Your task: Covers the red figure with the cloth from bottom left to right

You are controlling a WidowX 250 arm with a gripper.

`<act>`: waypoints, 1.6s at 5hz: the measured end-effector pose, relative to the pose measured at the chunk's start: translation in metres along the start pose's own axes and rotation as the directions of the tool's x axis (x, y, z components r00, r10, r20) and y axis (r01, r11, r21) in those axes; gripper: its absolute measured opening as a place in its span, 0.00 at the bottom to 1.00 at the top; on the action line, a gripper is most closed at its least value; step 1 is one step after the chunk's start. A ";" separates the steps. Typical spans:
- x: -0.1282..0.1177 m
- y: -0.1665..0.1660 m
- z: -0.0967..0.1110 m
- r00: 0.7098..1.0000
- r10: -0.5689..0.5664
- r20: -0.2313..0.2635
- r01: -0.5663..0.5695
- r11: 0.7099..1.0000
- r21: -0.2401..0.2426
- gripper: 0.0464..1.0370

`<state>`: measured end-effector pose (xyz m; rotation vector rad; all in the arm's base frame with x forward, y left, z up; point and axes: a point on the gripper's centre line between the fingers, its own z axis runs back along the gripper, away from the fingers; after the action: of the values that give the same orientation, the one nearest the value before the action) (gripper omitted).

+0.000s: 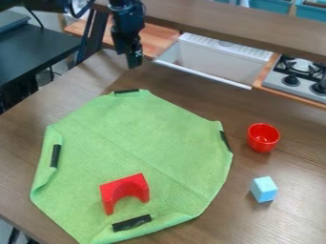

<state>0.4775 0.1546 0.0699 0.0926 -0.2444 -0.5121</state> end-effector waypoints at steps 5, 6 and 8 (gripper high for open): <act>-0.043 -0.019 -0.053 0.981 -0.146 -0.130 0.143 0.989 -0.028 0.96; -0.043 -0.024 -0.054 0.976 -0.171 -0.132 0.170 0.985 -0.016 0.96; -0.033 -0.022 -0.047 0.979 -0.161 -0.123 0.158 0.987 -0.034 0.64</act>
<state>0.4514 0.1534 0.0144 0.1212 -0.1083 -0.6666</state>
